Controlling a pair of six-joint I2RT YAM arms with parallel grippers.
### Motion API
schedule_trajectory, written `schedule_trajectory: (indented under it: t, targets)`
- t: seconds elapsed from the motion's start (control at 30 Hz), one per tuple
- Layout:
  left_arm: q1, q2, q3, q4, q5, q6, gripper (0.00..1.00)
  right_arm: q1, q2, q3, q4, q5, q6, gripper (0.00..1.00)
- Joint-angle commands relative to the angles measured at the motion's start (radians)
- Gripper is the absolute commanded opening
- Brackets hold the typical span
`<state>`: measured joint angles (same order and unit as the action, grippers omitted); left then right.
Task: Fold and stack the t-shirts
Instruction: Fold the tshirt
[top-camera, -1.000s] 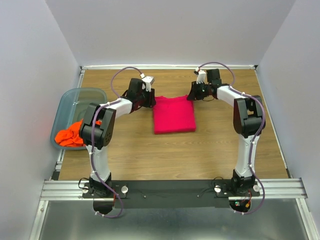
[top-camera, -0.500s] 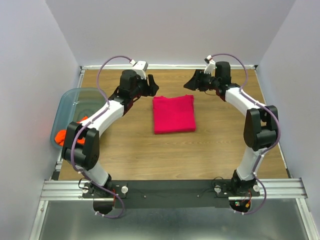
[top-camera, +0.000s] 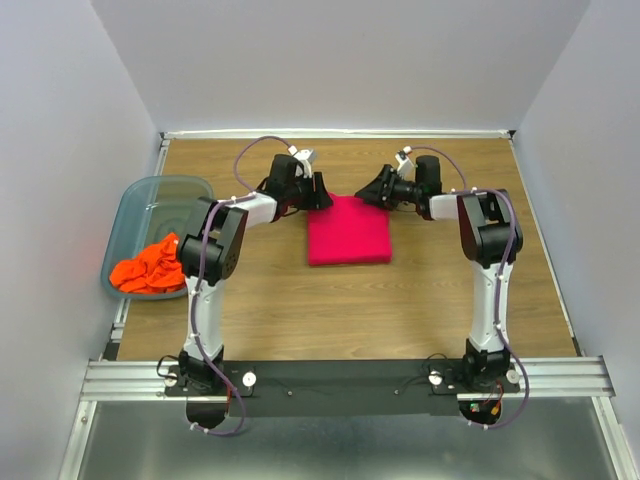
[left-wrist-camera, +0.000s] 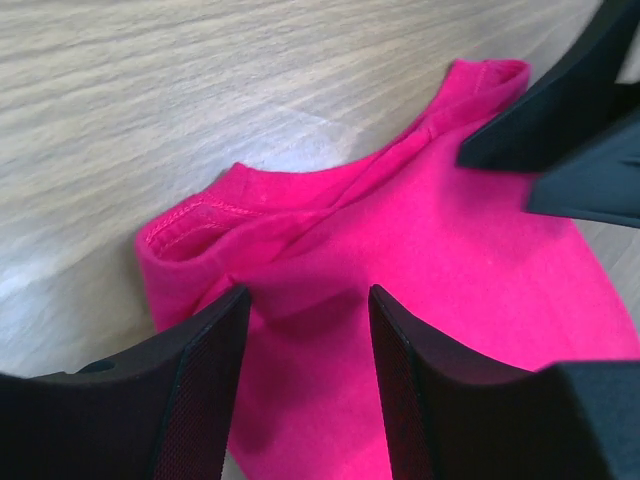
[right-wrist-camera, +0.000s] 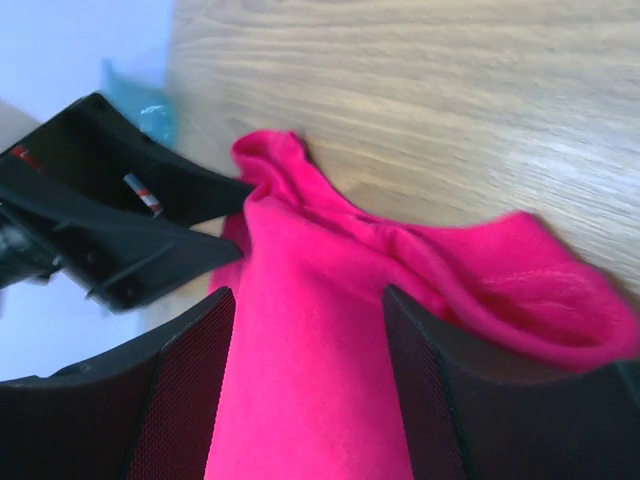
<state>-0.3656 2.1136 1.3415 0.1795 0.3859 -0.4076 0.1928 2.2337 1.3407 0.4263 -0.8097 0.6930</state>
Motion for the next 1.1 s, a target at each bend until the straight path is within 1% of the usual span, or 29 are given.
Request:
schedule_trajectory:
  t: [0.0,0.03,0.1,0.17,0.2,0.23,0.3,0.4,0.43,0.47,0.5,0.57,0.6,0.63,0.67,0.77,0.83,0.9,1.07]
  targets:
    - [0.022,0.072,0.054,0.023,0.07,-0.04,0.59,-0.059,0.087,0.009,0.103,-0.046,0.074,0.69]
    - [0.03,0.083,0.053,0.023,0.077,-0.048,0.59,-0.067,0.115,0.008,0.106,-0.049,0.074,0.69]
    - [0.051,0.101,0.044,0.029,0.099,-0.069,0.6,-0.087,0.121,-0.005,0.111,-0.046,0.071,0.69]
    - [0.065,0.083,0.027,0.031,0.116,-0.074,0.61,-0.096,0.087,-0.018,0.111,-0.049,0.073,0.69]
    - [0.074,0.065,0.012,0.031,0.125,-0.074,0.63,-0.096,0.064,-0.034,0.109,-0.054,0.069,0.69]
    - [0.077,0.015,0.005,0.026,0.128,-0.071,0.63,-0.096,0.005,-0.04,0.108,-0.059,0.068,0.69]
    - [0.074,-0.055,-0.016,0.008,0.11,-0.063,0.66,-0.096,-0.057,-0.07,0.098,-0.072,0.083,0.69]
    - [0.065,-0.202,-0.088,0.003,0.111,-0.072,0.66,-0.086,-0.202,-0.13,0.086,-0.083,0.103,0.68]
    - [0.05,-0.237,-0.131,0.002,0.114,-0.08,0.66,-0.078,-0.233,-0.153,0.08,-0.091,0.111,0.64]
    - [0.042,-0.304,-0.152,0.0,0.114,-0.086,0.66,-0.061,-0.259,-0.173,0.08,-0.1,0.12,0.6]
    - [0.03,-0.335,-0.177,0.002,0.122,-0.094,0.66,-0.049,-0.314,-0.216,0.08,-0.117,0.132,0.5]
    - [-0.008,-0.41,-0.258,0.006,0.133,-0.112,0.66,-0.015,-0.365,-0.267,0.077,-0.137,0.145,0.4]
    - [-0.025,-0.429,-0.284,0.009,0.139,-0.118,0.64,-0.006,-0.388,-0.296,0.077,-0.137,0.146,0.35]
    - [-0.041,-0.443,-0.333,0.015,0.139,-0.125,0.63,0.003,-0.429,-0.323,0.077,-0.137,0.148,0.28]
    - [-0.074,-0.464,-0.356,0.032,0.142,-0.135,0.63,0.016,-0.453,-0.374,0.078,-0.141,0.148,0.25]
    - [-0.111,-0.469,-0.452,0.078,0.139,-0.166,0.63,0.031,-0.454,-0.452,0.088,-0.154,0.138,0.21]
    - [-0.108,-0.462,-0.517,0.144,0.142,-0.187,0.62,0.03,-0.436,-0.483,0.104,-0.177,0.128,0.2]
    - [-0.105,-0.434,-0.557,0.202,0.128,-0.203,0.62,0.03,-0.402,-0.524,0.112,-0.175,0.079,0.18]
    - [-0.09,-0.304,-0.568,0.232,0.122,-0.233,0.61,0.004,-0.294,-0.587,0.126,-0.163,-0.007,0.16]
